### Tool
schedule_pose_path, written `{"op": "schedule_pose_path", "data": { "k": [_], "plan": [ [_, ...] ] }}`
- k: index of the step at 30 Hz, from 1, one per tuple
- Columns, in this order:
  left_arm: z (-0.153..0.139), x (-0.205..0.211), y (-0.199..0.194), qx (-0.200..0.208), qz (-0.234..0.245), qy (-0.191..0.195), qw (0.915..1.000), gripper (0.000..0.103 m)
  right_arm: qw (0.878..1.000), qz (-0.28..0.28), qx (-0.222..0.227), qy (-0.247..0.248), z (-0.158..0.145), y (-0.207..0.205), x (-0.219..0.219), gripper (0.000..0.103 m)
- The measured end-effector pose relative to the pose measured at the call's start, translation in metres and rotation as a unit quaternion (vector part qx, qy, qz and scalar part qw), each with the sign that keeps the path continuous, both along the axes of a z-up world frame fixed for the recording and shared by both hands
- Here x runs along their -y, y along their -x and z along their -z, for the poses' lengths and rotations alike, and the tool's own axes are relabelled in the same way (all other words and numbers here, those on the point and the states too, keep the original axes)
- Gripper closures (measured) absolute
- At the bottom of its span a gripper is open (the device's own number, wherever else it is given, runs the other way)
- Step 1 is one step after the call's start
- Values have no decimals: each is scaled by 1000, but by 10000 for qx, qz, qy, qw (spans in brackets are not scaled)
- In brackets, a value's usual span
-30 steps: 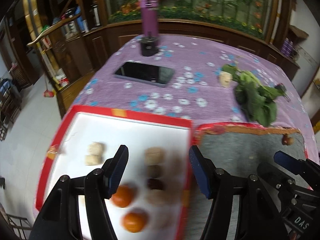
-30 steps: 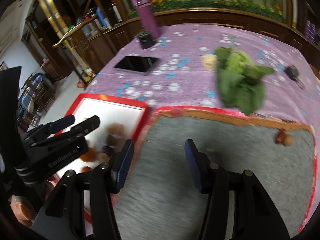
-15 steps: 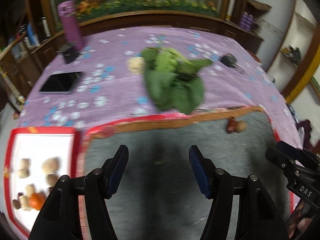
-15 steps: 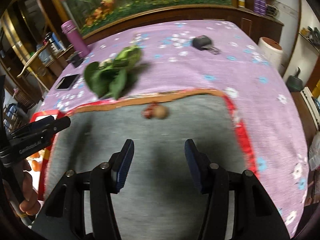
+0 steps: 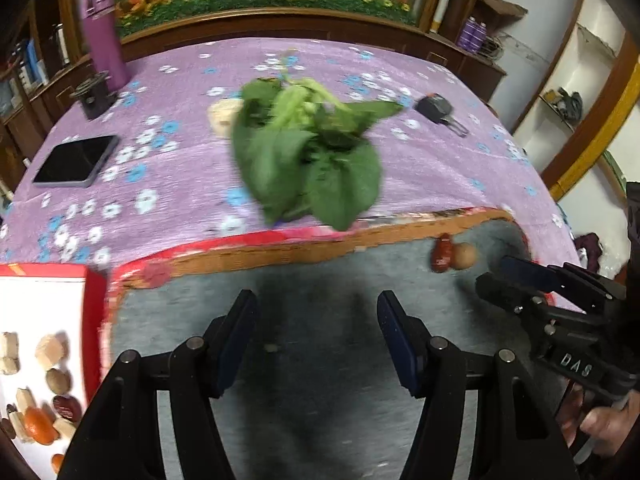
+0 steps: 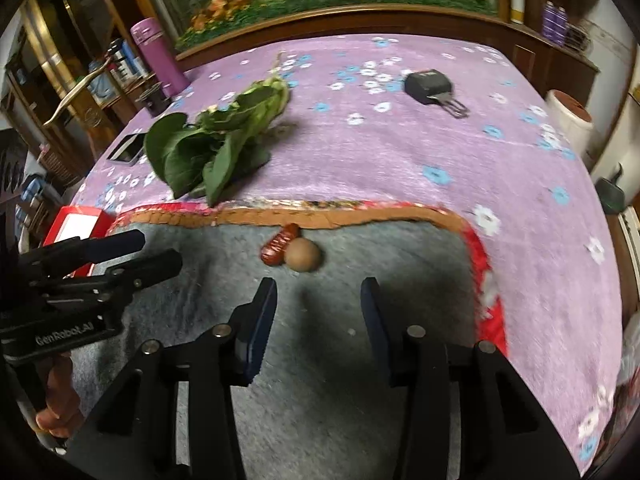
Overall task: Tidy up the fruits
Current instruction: 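Move both tools back over the mat toward the red date and brown fruit, then grasp the brown round fruit with the right tool while the left tool grasps the red date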
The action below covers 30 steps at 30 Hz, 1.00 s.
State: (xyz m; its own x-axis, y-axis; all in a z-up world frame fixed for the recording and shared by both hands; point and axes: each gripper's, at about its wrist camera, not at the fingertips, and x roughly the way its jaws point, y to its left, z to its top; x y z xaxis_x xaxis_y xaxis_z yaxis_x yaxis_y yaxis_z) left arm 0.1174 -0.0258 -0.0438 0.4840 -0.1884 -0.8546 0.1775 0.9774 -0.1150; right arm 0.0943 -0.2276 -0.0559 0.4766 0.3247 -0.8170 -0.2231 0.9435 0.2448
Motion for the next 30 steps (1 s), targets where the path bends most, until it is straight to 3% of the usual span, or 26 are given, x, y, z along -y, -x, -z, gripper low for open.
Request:
{"op": "schedule_pose_path", "data": {
  "k": [6,11,17,22,30],
  "plan": [
    [-3,-24,1,48,-264,-43,9996,41,9998,-160,-68,33,6,-11,-12,58],
    [-4,-24,4,84,-218,-228,9995,40,9996,-222,-155,-21,13,-18,-12,58],
    [-1,-9,2,95,-52,-302,9995,40,9994,-310,-155,-72,15,-20,-13,58],
    [0,5,-2,81,96,-330,9994,40,9993,-304,-166,-132,15,-23,-9,71],
    [1,19,-9,55,213,-397,9990,40,9993,-291,-174,-149,17,-29,-10,72]
  ]
}}
